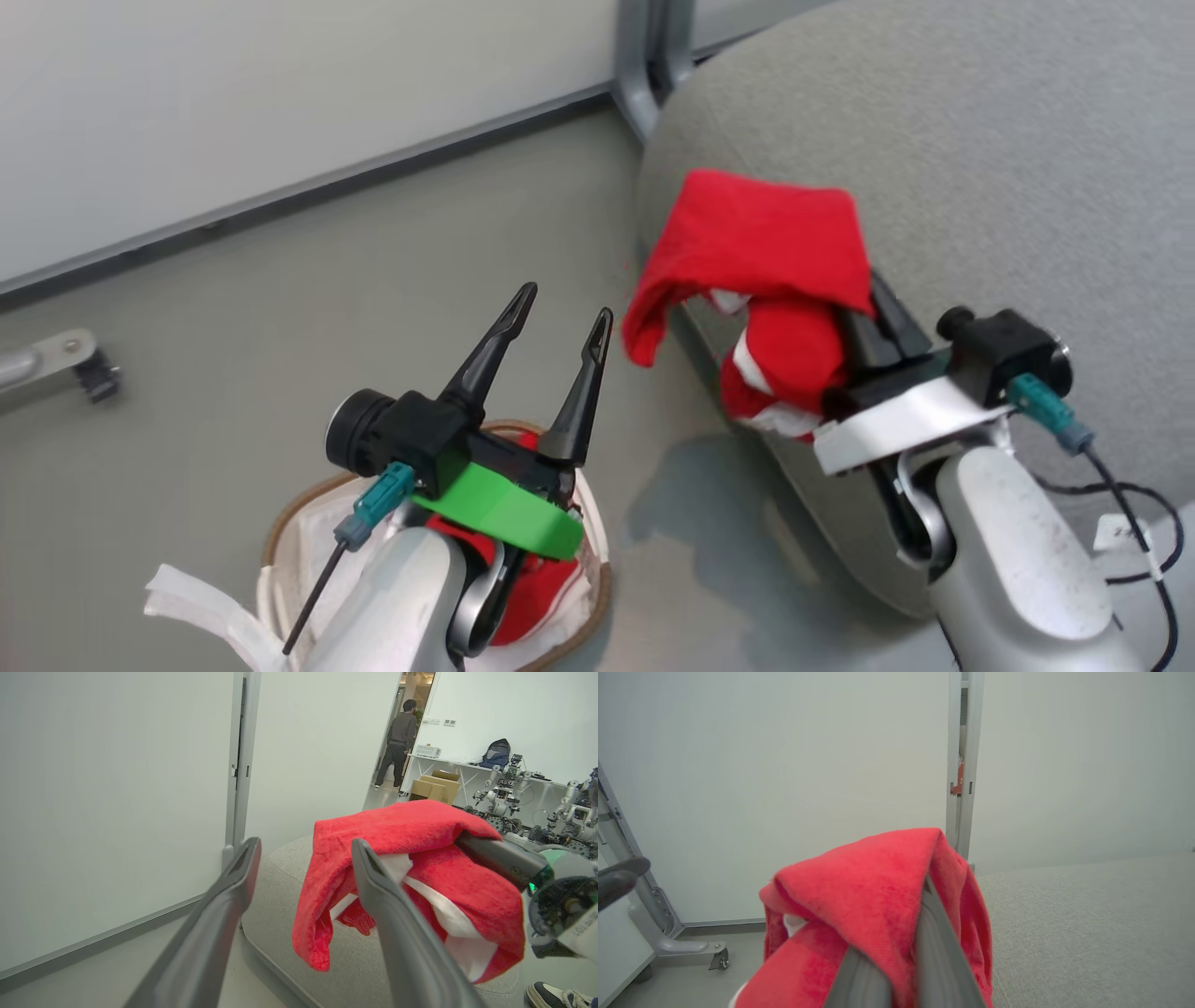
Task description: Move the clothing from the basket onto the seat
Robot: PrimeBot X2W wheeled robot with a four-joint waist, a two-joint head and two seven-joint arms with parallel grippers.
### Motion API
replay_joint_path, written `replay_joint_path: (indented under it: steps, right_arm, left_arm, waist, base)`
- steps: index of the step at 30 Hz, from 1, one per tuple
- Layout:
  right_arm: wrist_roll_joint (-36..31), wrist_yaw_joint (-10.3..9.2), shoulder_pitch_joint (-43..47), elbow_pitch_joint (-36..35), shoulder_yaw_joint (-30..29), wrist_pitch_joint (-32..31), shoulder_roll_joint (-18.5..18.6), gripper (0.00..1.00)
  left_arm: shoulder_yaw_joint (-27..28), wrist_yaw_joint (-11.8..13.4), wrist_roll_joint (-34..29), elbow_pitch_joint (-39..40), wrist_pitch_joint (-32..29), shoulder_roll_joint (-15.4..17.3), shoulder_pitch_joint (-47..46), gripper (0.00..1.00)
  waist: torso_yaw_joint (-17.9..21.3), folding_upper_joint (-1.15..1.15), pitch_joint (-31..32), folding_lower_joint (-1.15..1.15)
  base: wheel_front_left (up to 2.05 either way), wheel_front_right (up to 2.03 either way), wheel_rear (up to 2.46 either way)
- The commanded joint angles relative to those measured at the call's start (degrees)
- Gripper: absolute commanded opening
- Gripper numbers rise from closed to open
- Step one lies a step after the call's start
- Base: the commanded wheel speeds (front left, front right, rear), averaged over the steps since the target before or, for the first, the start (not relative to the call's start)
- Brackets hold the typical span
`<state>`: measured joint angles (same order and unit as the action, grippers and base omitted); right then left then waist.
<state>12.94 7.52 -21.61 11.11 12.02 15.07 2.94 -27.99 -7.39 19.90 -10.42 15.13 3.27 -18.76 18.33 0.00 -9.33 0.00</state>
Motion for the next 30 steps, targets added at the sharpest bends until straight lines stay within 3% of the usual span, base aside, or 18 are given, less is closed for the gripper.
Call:
replay_joint_path:
  steps: [1, 6, 21, 29, 30]
  right_arm:
    - [-0.9, -0.06, -2.0, -0.1, -0.9, 0.2, 0.1, 0.0]
    - [-3.4, -0.06, -7.4, 2.3, -6.4, 0.2, 3.2, 0.0]
    - [-16.2, -0.07, -25.6, 16.2, -22.2, 0.2, 13.9, 0.0]
    - [-24.6, -0.06, -29.0, 26.9, -32.3, 0.1, 14.4, 0.0]
    - [-25.3, -0.06, -29.1, 28.2, -33.6, 0.2, 14.2, 0.22]
  left_arm:
    - [-0.1, -0.1, -0.8, -0.2, 0.0, 1.0, -1.2, 1.0]
    - [-1.3, -0.1, -1.1, -1.2, 0.0, 2.1, -3.2, 1.0]
    - [-1.7, -0.1, -1.5, -1.6, 0.0, 7.9, -9.4, 1.0]
    - [-0.4, -0.1, -1.5, -0.9, 0.0, 7.7, -11.1, 1.0]
    - [-0.4, -0.1, -1.4, -1.0, 0.0, 7.5, -11.1, 1.0]
  waist:
    - [5.2, 0.0, -5.1, 0.0]
    - [5.8, 0.0, -10.1, 0.0]
    - [0.0, 0.0, -25.4, 0.0]
    - [-4.0, 0.0, -29.1, 0.0]
    - [-4.3, 0.0, -29.2, 0.0]
  base:
    - [0.0, 0.0, 0.0]
    - [0.0, 0.0, 0.0]
    - [0.0, 0.0, 0.0]
    - [0.0, 0.0, 0.0]
    - [0.0, 0.0, 0.0]
